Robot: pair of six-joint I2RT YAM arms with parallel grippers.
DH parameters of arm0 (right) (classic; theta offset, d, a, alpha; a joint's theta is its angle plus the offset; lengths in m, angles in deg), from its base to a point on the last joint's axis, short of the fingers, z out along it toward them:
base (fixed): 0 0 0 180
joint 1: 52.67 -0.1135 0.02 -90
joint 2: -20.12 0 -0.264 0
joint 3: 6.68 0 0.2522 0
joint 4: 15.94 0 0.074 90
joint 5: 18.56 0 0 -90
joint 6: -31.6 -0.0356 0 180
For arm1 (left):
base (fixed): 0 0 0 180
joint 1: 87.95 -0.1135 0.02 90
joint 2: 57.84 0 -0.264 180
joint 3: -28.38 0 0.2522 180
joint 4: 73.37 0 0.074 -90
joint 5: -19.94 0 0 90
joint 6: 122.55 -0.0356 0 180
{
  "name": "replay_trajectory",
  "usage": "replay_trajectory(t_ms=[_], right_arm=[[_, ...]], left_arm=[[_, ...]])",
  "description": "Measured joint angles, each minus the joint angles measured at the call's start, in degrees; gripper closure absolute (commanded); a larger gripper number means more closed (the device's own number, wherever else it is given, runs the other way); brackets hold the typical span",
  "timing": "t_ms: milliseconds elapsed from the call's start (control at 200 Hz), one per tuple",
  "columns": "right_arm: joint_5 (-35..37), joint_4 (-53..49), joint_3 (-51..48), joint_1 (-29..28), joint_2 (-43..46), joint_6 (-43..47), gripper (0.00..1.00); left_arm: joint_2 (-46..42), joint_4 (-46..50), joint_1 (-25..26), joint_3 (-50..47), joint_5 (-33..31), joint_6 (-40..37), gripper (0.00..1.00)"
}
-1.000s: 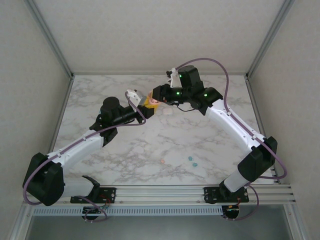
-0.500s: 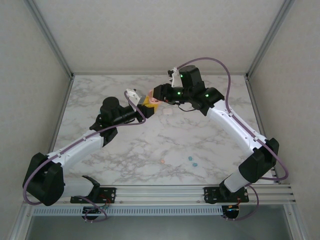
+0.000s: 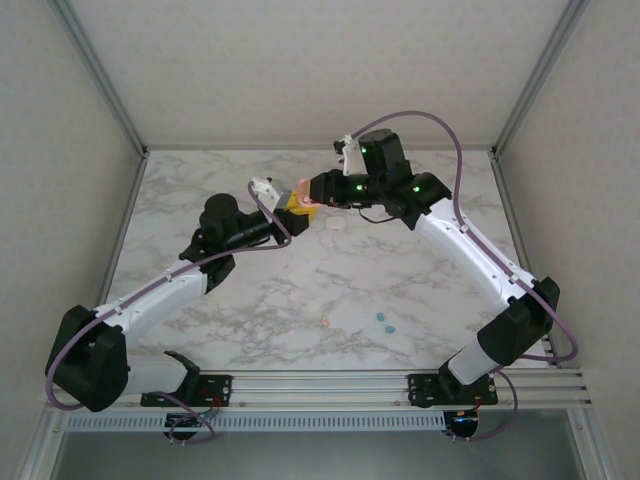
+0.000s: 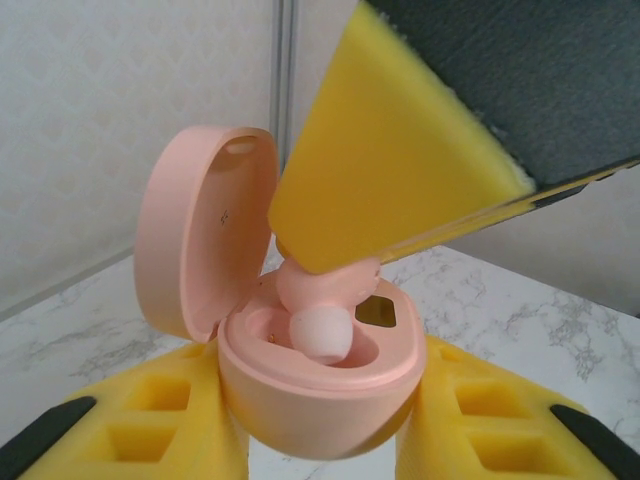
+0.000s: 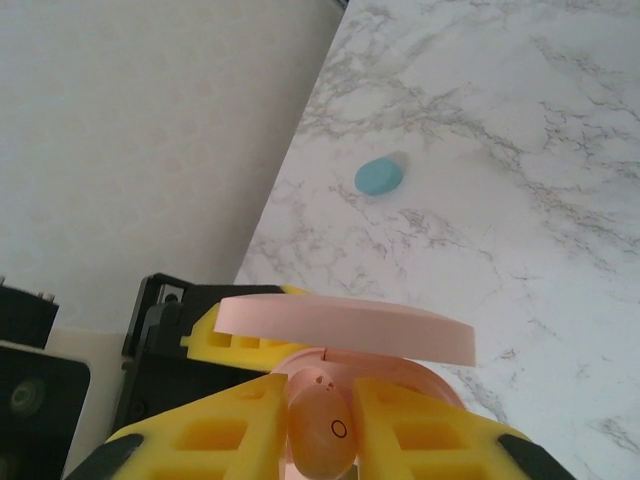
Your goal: Insert wireless bluetooth earbuds into charging case
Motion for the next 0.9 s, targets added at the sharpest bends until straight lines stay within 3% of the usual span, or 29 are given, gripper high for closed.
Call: replay_trajectory(t_ms=[521, 901], right_arm=[[-4.2, 1.6, -4.2, 0.0, 3.3, 25.2, 0.78], [-10.1, 4.1, -6.7, 0.1, 6.2, 44.5, 0.77]], left_arm=[[0.5, 0.9, -1.2, 0.8, 8.6, 2.8, 0.83], [1.1, 7.7, -2.4, 5.9, 18.7, 2.3, 0.83]])
